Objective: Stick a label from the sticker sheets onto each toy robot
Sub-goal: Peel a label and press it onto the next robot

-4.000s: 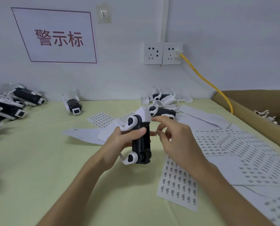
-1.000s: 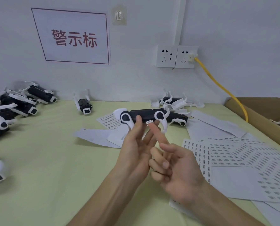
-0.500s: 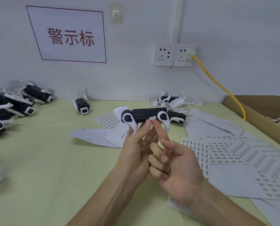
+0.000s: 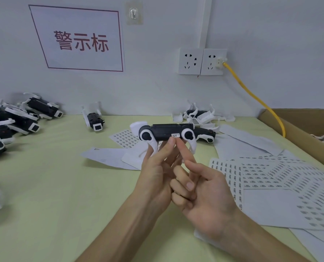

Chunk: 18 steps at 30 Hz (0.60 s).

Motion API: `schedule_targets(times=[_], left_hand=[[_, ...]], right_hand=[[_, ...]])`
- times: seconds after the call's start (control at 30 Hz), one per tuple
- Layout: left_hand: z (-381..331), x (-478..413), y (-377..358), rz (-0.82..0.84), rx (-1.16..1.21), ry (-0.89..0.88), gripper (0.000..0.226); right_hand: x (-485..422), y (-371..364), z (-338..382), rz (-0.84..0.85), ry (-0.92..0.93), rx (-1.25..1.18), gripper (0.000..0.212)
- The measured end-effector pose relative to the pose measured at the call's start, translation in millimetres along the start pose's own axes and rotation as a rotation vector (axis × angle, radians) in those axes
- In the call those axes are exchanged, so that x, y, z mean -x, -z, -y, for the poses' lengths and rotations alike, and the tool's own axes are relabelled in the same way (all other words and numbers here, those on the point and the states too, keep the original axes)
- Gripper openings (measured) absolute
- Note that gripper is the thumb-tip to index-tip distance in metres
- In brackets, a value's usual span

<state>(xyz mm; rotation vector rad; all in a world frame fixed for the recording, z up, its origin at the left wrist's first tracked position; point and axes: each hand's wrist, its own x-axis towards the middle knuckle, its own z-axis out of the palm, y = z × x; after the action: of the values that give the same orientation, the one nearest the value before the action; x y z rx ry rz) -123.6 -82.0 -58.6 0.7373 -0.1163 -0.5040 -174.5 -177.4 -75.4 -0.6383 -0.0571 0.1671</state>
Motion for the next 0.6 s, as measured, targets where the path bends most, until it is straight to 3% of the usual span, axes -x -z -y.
schedule_targets(times=[0.6], left_hand=[[-3.3, 1.1, -0.8, 0.026, -0.011, 0.001, 0.052]], right_hand=[[0.3, -2.5, -0.8, -0.007, 0.019, -0.009, 0.051]])
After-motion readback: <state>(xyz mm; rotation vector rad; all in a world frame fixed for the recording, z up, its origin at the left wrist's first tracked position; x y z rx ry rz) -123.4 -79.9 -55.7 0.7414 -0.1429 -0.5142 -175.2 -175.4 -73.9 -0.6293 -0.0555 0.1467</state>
